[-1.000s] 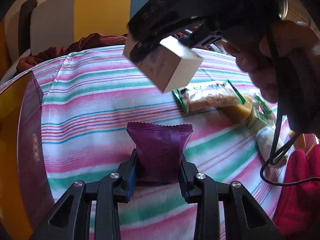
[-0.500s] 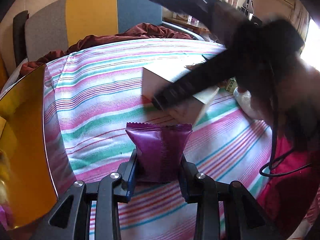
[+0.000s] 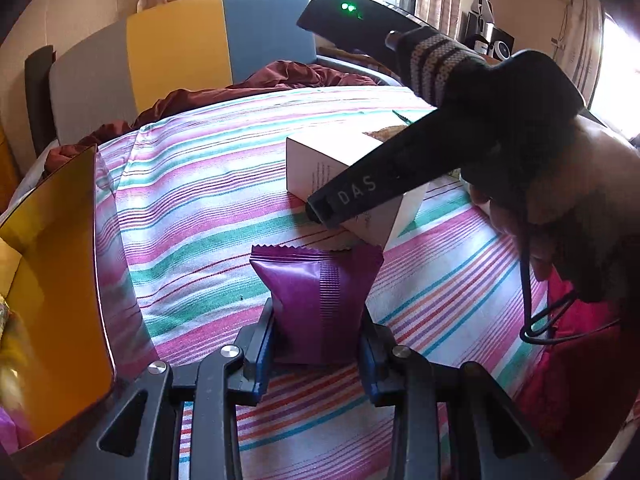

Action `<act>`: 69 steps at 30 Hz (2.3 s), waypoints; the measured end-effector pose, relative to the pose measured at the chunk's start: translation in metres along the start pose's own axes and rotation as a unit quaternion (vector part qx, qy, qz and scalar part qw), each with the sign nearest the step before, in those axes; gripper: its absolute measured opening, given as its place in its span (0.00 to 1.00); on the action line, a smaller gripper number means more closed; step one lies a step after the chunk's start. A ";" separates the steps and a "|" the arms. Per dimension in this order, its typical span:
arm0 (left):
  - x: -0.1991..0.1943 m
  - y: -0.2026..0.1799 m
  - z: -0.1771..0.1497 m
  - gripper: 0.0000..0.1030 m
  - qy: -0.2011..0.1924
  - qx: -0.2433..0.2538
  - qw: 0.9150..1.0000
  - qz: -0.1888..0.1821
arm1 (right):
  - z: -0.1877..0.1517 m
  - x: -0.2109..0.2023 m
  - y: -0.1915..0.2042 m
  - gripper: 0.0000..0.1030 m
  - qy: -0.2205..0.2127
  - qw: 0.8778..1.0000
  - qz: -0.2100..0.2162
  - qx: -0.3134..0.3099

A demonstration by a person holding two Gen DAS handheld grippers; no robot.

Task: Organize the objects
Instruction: 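Carry the purple packet into the gold tray and open the left tool, then carry the white medicine box into the gold tray and open the right tool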

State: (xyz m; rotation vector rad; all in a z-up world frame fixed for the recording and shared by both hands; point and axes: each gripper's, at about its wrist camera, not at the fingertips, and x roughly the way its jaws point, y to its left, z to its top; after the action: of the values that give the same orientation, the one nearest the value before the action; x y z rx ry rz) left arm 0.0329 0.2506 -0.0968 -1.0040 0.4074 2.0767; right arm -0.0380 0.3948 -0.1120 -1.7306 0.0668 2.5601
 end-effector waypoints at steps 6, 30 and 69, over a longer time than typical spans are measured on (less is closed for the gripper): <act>-0.016 -0.004 0.003 0.33 -0.018 0.010 0.999 -0.025 | 0.000 0.003 -0.004 0.52 -0.003 1.000 0.001 -0.003; -0.105 0.236 -0.036 0.33 -0.033 -0.280 0.952 0.119 | 0.002 0.004 -0.002 0.52 -0.009 1.000 -0.012 -0.018; -0.139 0.229 -0.067 0.39 -0.027 -0.273 0.932 0.239 | 0.004 0.002 -0.001 0.52 -0.013 0.999 -0.023 -0.021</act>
State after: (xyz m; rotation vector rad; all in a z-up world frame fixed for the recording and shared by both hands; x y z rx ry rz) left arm -0.0538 -0.0061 -0.0431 -1.2487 0.0302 2.7419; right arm -0.0423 0.3957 -0.1122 -1.6923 -0.0260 2.5686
